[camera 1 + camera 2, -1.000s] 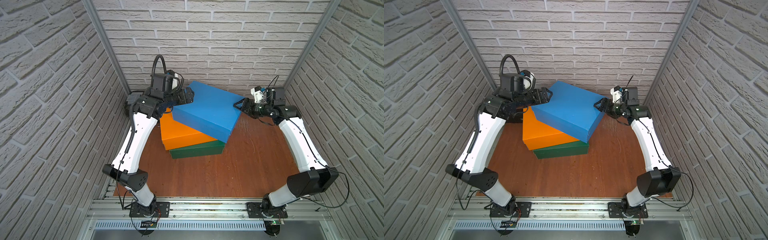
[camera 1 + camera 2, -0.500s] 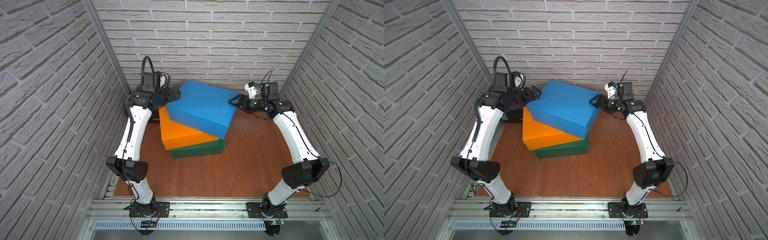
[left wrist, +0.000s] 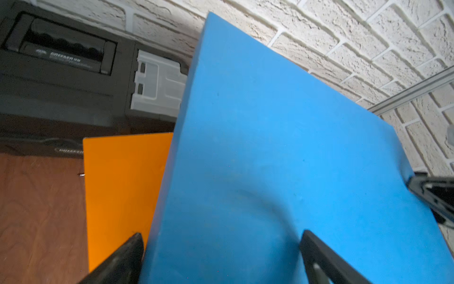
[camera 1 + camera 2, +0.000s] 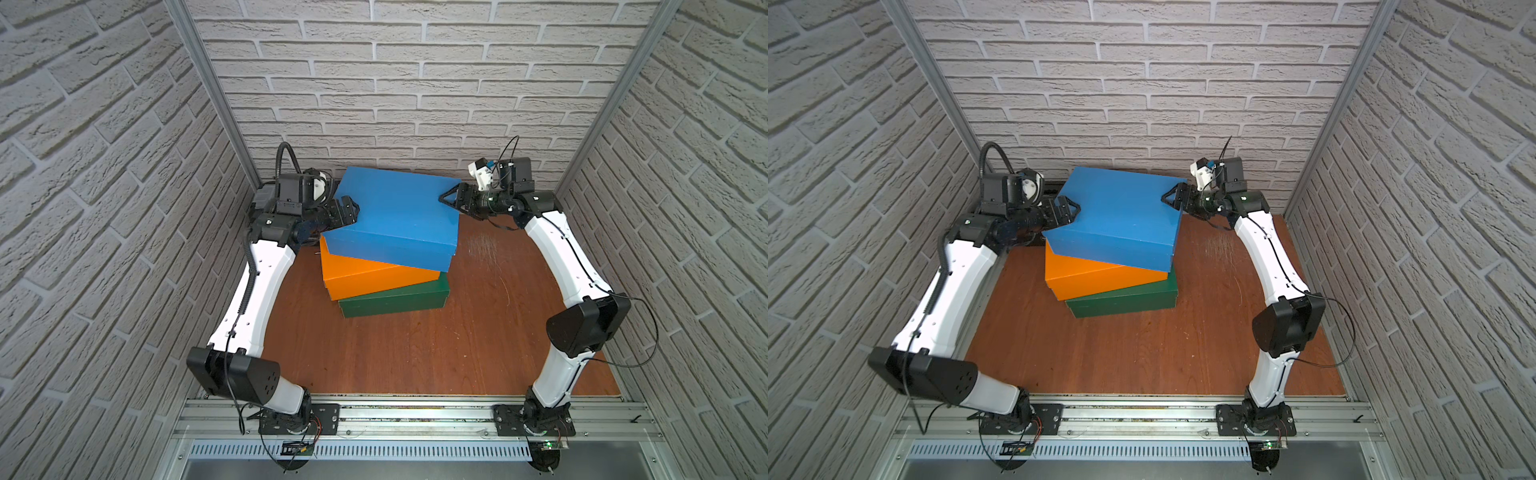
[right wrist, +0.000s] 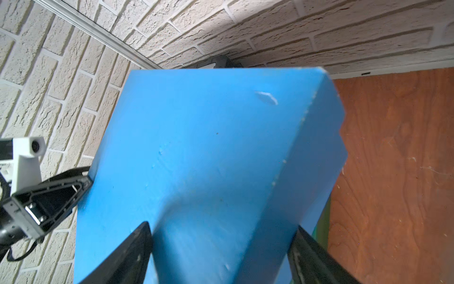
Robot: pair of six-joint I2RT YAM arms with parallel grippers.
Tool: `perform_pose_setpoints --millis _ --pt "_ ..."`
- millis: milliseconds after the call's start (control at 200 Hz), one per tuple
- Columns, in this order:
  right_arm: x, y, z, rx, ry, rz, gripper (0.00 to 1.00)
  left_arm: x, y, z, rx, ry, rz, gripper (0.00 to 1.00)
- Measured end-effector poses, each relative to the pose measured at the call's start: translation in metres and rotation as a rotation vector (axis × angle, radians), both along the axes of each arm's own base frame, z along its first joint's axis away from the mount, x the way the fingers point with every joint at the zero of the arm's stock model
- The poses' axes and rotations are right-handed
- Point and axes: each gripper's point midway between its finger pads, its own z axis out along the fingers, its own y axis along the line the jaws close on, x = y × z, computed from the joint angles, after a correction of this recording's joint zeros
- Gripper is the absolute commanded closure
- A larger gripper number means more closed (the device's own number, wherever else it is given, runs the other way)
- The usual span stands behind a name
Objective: Stack the shoeboxes
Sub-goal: Adjust the shoebox.
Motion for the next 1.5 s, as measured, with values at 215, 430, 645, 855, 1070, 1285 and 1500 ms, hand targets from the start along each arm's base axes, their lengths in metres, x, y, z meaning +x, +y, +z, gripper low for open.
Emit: perform_pose_setpoints --millis 215,430,645,855,1070,1285,1500 --pt "0.022 0.031 0.001 0.037 -0.033 0.032 0.13 -0.042 0.012 -0.001 -0.011 -0.006 0.028 0.02" --pt "0.05 0.072 -0.002 0.1 -0.055 0.084 0.12 -0.067 0.028 -0.004 -0.011 -0.02 0.083 0.02" --pt "0.057 0.087 -0.004 0.138 -0.047 0.099 0.12 -0.07 0.039 -0.004 -0.009 -0.022 0.128 0.02" --pt "0.057 0.087 -0.004 0.129 -0.05 0.095 0.13 -0.065 0.04 -0.006 -0.017 -0.013 0.127 0.02" --pt "0.054 0.079 -0.003 0.097 -0.058 0.06 0.13 -0.05 0.039 -0.007 -0.028 -0.014 0.125 0.02" --pt "0.048 0.073 -0.001 0.07 -0.055 0.037 0.13 -0.043 0.037 -0.007 -0.039 -0.021 0.119 0.02" --pt "0.048 0.07 -0.001 0.073 -0.046 0.027 0.13 -0.042 0.034 -0.007 -0.047 -0.023 0.125 0.02"
